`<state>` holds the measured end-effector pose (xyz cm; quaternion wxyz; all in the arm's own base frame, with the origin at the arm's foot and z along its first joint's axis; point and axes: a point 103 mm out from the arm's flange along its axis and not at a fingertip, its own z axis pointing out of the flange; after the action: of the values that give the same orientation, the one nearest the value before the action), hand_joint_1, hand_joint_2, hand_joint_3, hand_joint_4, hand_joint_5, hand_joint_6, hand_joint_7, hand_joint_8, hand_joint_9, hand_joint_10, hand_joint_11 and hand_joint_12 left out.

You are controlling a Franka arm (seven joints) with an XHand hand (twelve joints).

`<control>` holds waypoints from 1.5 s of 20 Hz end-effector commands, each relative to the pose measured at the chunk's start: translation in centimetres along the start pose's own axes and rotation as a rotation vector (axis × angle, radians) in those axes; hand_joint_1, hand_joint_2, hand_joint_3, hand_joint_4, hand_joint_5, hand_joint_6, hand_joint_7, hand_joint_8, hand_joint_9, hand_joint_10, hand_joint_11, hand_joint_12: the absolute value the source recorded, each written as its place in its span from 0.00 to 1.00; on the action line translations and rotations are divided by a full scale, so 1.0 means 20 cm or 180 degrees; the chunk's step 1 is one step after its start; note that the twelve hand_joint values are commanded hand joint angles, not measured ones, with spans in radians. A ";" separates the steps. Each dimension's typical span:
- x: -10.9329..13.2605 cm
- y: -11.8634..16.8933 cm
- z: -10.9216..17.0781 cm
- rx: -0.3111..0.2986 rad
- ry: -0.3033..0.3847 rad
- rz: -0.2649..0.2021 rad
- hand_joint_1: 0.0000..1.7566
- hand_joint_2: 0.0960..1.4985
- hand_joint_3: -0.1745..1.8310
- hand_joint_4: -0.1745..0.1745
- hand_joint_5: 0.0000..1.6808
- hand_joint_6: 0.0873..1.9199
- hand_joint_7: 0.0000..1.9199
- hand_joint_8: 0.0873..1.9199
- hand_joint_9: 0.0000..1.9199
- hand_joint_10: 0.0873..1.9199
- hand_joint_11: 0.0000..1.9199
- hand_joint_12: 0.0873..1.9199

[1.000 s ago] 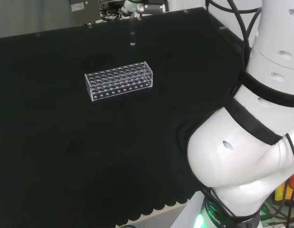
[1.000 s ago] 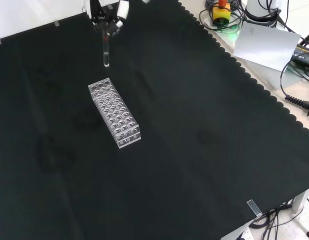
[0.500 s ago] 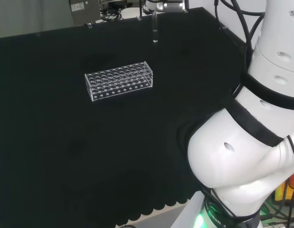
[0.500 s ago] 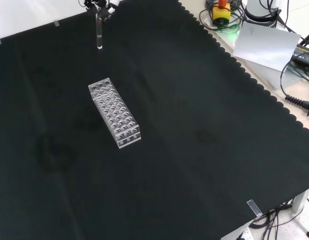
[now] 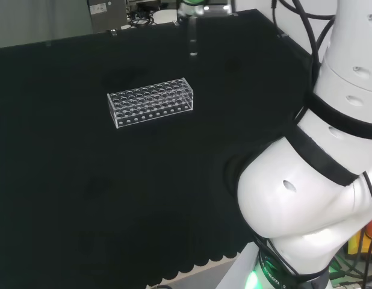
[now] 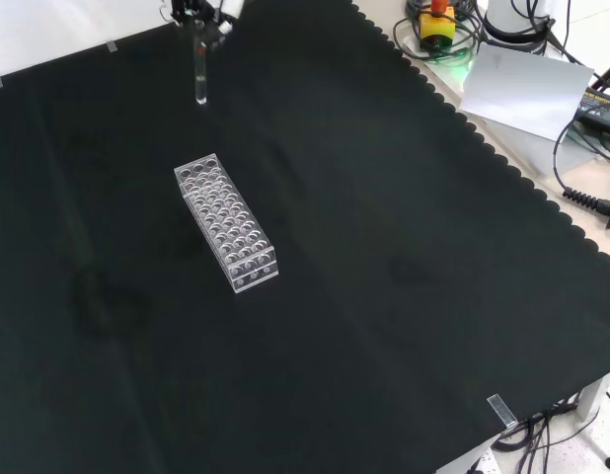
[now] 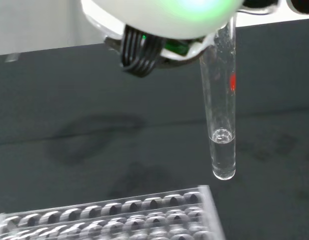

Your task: Shake the test tube.

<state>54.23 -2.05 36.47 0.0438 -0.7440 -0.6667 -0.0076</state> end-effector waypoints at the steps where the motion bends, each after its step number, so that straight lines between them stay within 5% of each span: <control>1: 0.43 0.03 0.04 0.0071 0.0258 -0.0446 0.70 0.37 0.41 0.00 0.84 0.18 0.94 0.18 0.91 0.13 0.69 0.43; 7: 0.72 -0.01 0.04 0.0120 0.0407 -0.0835 0.70 0.37 0.41 0.00 0.84 0.18 0.94 0.18 0.91 0.13 0.69 0.43; 12: 0.76 -0.01 0.04 0.0133 0.0470 -0.0854 0.70 0.37 0.41 0.00 0.84 0.18 0.94 0.18 0.91 0.13 0.69 0.43; 19: 0.51 0.03 0.04 0.0123 0.0367 -0.0543 0.70 0.37 0.41 0.00 0.84 0.18 0.94 0.18 0.91 0.13 0.69 0.43; 30: -0.09 0.02 0.06 0.0120 -0.0025 0.0095 0.70 0.37 0.41 0.00 0.84 0.18 0.94 0.18 0.91 0.13 0.69 0.43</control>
<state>55.32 0.88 35.57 0.0717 -0.7246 -0.6853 -0.0122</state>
